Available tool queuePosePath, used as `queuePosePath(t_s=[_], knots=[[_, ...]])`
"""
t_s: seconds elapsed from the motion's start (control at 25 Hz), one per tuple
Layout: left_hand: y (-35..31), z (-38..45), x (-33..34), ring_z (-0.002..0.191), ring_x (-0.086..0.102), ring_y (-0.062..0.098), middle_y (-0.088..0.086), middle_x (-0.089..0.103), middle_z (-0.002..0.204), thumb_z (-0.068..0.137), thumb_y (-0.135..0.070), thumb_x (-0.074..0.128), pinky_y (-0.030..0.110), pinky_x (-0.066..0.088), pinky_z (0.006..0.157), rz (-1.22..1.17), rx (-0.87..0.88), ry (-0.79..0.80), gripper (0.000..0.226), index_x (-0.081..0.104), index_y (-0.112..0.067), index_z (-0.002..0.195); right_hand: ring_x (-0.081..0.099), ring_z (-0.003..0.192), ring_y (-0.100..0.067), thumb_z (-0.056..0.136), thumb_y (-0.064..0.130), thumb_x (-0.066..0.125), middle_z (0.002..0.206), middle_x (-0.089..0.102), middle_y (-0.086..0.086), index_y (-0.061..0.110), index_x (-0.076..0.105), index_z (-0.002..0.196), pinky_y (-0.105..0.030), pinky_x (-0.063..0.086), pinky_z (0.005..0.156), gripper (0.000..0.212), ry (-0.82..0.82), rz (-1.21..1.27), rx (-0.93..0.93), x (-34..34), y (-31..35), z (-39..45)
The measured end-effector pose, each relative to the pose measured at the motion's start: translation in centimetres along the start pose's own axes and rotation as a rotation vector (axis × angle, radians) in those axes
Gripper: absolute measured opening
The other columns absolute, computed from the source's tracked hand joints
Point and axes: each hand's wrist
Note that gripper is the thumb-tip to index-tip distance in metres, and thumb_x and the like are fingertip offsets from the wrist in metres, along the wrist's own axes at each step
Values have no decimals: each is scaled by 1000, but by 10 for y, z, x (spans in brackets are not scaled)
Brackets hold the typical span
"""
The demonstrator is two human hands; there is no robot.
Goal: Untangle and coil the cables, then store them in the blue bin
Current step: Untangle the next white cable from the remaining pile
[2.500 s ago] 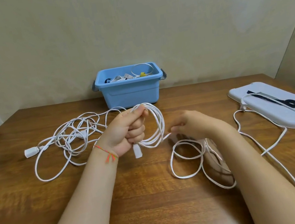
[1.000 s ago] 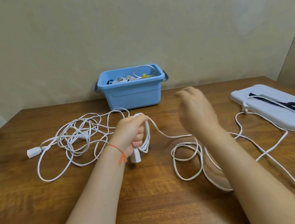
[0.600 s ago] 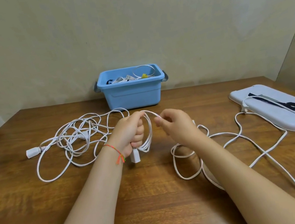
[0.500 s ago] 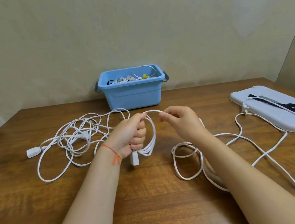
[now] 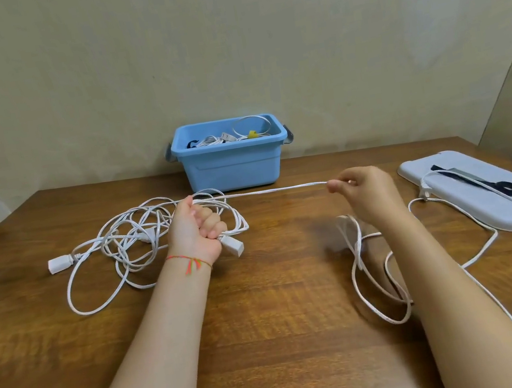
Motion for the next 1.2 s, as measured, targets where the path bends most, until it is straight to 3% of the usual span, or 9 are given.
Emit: queuePosePath(t_s=[0.12,0.24,0.44,0.64,0.84,0.92,1.0,1.12,1.2], knots=[[1,0,0,37,20,10,-6,24,50,103,-34,46,22,19,34,7,26,-25,48,37,-20,58,55,82,-33,100,33,53,82,63,-10,14,61,81,-33,33,64,29,-183,-251,92,-5,-11,4],[-1,-1,-2,36,20,10,-6,26,50,104,-36,44,22,19,34,82,34,5,49,38,-20,58,59,89,-39,102,28,47,97,64,-20,6,61,92,-36,31,66,28,-249,-456,-2,-1,-4,-1],[3,-10,5,36,21,8,-5,25,47,103,-40,42,22,18,35,156,63,134,51,36,-21,56,59,93,-32,95,14,54,106,57,-9,11,61,105,-34,39,71,12,86,-557,-276,18,47,-33],[4,-11,9,34,26,10,-2,29,48,102,-32,35,19,23,36,351,202,230,45,35,-20,59,54,89,-15,94,10,59,100,53,4,18,66,101,-25,40,74,12,321,-334,-424,21,70,-48],[24,-23,20,43,42,17,5,42,52,103,-31,40,24,38,47,741,222,301,45,37,-15,62,59,80,1,92,15,66,85,64,14,25,68,90,-13,42,72,11,554,244,-413,17,74,-53],[31,-29,21,39,42,20,7,44,51,102,-30,41,23,35,43,839,152,383,39,44,-9,69,64,80,0,92,12,67,85,69,10,22,70,91,-13,46,72,11,466,416,-389,18,71,-51],[36,-32,22,33,29,15,6,36,49,102,-31,39,22,23,41,854,20,483,39,43,-12,68,58,69,1,90,14,70,76,66,13,24,69,87,-13,44,65,11,312,473,-342,18,67,-46],[37,-33,23,32,19,9,-2,24,47,101,-37,39,21,18,38,770,-161,580,42,40,-18,64,44,53,-1,85,24,76,54,53,17,24,65,76,-11,35,52,15,193,446,-257,19,61,-41],[36,-34,21,33,19,8,-3,23,46,103,-46,36,21,19,38,739,-231,614,47,44,-17,67,42,51,-2,82,32,79,54,50,14,24,61,71,-12,34,49,22,147,378,-195,22,59,-40]])
Point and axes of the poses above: each hand's wrist, its own z-axis towards the middle knuckle, its own x-axis out of the palm, y = z × x
